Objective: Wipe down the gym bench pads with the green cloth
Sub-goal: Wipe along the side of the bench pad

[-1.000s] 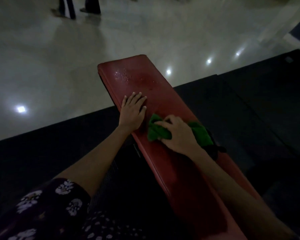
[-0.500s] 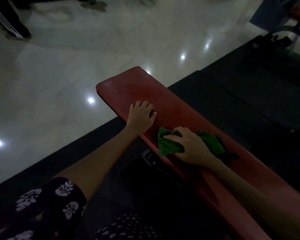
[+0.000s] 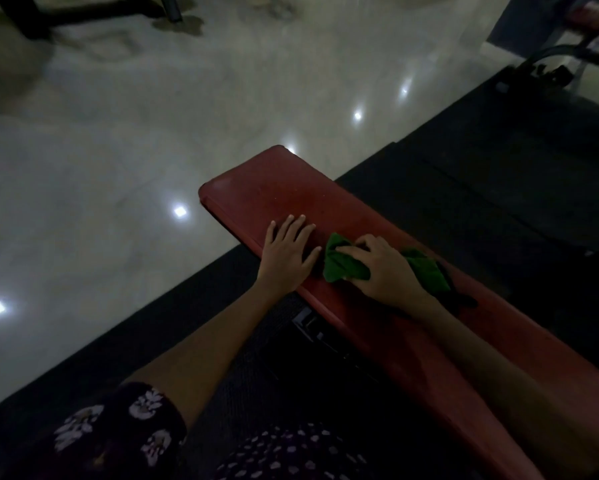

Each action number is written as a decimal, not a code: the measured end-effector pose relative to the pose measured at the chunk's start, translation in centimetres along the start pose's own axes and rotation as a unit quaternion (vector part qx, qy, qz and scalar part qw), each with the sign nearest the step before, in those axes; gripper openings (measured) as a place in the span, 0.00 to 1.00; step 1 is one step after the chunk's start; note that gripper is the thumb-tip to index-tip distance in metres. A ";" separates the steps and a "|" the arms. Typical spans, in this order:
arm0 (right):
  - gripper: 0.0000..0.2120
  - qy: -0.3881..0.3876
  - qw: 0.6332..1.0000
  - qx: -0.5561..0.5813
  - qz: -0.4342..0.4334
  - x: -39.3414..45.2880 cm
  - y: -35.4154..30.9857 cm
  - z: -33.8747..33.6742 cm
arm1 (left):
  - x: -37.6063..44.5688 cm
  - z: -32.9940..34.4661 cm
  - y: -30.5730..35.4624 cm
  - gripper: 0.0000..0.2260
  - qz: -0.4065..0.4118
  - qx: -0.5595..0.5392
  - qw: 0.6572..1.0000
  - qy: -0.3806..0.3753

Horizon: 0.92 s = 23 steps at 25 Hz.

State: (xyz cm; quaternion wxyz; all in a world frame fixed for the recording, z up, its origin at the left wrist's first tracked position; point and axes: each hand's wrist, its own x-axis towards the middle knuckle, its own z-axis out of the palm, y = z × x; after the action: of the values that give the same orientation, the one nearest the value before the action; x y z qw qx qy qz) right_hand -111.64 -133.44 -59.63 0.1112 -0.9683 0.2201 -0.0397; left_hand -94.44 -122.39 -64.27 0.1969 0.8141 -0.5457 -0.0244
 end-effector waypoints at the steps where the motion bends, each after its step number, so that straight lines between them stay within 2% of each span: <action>1: 0.26 -0.010 1.000 0.009 0.001 0.4 1.0 -0.5 | 0.0 0.1 0.0 0.33 0.004 -0.004 1.000 0.004; 5: 0.25 0.009 0.989 0.000 0.148 5.0 3.1 -1.4 | 0.1 0.4 -0.3 0.29 0.006 -0.018 0.999 0.041; 7: 0.25 0.030 0.993 -0.027 0.107 5.8 1.8 -0.9 | 0.1 0.6 -0.3 0.28 0.005 -0.022 0.998 0.050; 10: 0.25 -0.001 0.999 -0.003 -0.052 4.2 2.0 -0.4 | 0.2 0.8 -0.4 0.26 0.012 -0.023 0.998 0.061; 12: 0.25 -0.015 0.999 -0.001 -0.032 4.9 3.3 -0.9 | 0.2 0.9 -0.7 0.25 0.013 -0.023 0.997 0.066; 15: 0.25 0.016 0.996 -0.032 0.084 7.2 2.7 -0.6 | 0.4 1.3 -0.8 0.25 0.006 -0.026 0.998 0.063; 17: 0.24 0.017 0.999 -0.034 0.032 7.5 1.6 -0.3 | 0.9 0.9 -0.9 0.25 -0.011 -0.047 0.997 0.058; 19: 0.24 -0.023 0.997 -0.012 -0.079 6.6 2.4 -0.4 | 1.8 -0.5 -1.3 0.24 -0.047 -0.120 0.991 0.039; 20: 0.24 -0.043 0.993 -0.002 -0.108 6.3 3.4 -0.8 | 2.4 -1.3 -1.7 0.22 -0.061 -0.162 0.985 0.028; 21: 0.24 -0.053 0.993 -0.001 -0.102 6.6 4.4 -1.2 | 2.9 -2.0 -2.3 0.18 -0.064 -0.183 0.981 0.023; 23: 0.24 -0.033 0.999 -0.021 -0.006 8.7 5.1 -1.3 | 3.8 -2.8 -3.8 0.15 -0.054 -0.153 0.986 0.037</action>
State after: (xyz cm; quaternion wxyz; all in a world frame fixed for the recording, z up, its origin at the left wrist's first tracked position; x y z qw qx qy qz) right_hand -106.07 -142.02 -59.35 0.0974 -0.9725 0.2116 -0.0037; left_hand -88.87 -123.77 -62.30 0.3376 0.8029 -0.4833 -0.0885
